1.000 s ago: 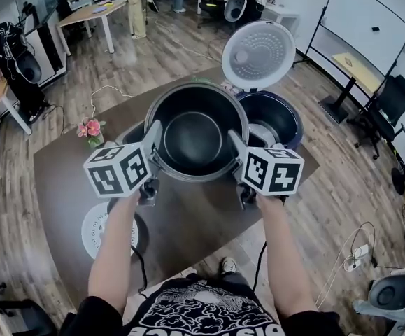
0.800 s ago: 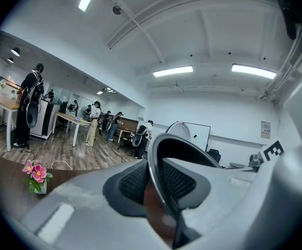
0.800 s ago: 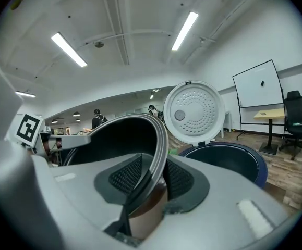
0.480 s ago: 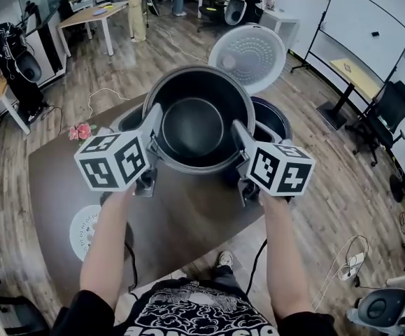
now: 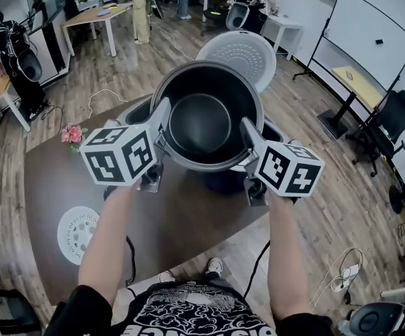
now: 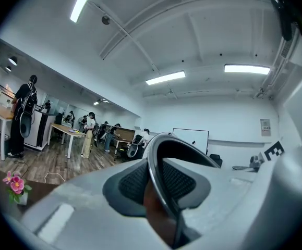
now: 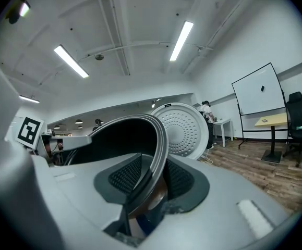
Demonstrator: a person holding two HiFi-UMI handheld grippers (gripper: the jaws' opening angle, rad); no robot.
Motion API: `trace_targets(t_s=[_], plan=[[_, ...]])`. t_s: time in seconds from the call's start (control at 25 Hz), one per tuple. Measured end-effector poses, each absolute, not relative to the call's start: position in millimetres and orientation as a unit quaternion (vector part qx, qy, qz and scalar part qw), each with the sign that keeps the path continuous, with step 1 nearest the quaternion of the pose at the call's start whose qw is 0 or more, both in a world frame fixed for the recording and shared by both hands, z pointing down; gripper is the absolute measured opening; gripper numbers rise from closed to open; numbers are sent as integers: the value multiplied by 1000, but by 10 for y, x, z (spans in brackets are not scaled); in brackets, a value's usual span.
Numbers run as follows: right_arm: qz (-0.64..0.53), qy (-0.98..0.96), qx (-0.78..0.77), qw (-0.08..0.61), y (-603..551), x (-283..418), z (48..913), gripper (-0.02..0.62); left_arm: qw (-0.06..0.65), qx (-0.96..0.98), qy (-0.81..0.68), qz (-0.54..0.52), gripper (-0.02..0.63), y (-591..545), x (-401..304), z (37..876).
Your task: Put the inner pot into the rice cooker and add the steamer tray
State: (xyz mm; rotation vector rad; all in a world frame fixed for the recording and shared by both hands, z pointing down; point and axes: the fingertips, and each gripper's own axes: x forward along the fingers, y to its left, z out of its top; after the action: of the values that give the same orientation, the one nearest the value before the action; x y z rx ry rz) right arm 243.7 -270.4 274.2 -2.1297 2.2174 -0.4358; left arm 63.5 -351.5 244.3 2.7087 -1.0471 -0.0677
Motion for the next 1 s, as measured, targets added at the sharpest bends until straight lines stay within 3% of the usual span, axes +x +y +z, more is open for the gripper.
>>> trace_targets(t_s=[1.0], plan=[[-176,702,-690,-1,-2719,3682,3084,118,171,920,-352,16,89,-3579,1884,2918]])
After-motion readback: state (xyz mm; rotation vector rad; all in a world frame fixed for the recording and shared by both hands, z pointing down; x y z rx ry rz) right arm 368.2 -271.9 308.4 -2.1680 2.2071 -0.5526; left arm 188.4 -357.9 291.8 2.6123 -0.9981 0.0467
